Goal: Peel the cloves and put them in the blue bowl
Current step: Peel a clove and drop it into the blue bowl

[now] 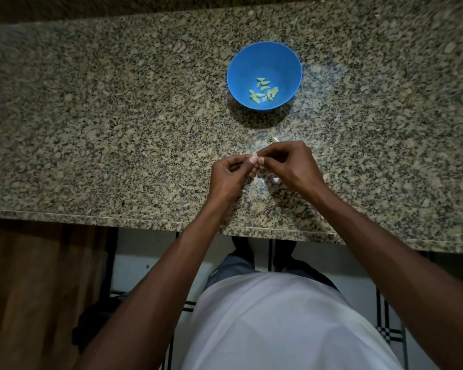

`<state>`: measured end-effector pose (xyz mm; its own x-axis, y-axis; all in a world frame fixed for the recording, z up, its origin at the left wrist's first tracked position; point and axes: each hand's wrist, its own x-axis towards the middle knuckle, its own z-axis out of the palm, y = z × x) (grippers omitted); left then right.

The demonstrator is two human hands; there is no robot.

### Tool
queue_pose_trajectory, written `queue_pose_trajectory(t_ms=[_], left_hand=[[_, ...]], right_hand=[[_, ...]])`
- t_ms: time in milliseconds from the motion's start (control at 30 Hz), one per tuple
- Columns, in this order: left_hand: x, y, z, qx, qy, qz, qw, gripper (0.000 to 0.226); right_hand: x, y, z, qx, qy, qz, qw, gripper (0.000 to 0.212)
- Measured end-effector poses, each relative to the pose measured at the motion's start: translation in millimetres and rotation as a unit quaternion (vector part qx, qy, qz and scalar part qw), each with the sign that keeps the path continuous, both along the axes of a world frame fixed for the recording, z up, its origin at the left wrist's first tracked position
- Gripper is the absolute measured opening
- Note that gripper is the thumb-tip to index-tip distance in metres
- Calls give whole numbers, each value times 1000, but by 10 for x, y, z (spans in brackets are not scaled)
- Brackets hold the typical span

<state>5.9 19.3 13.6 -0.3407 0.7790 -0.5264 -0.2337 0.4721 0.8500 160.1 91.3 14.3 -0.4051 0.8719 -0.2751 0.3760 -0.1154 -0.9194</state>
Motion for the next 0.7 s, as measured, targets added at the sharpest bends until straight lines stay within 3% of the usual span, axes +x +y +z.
queue_pose_trajectory(t_ms=[200, 333, 500, 700], left_hand=[[-50, -21, 16, -2, -44, 7, 999, 26], [-85, -10, 21, -12, 19, -32, 999, 25], [-123, -12, -39, -25, 102, -45, 994, 21], [-87, 47, -4, -11, 271, -108, 956, 24]], right_hand=[[-24, -7, -34, -98, 77, -18, 992, 18], [-8, -19, -29, -138, 89, -21, 986, 20], [-71, -2, -13, -91, 24, 15, 995, 16], [-119, 18, 6, -123, 36, -12, 992, 23]])
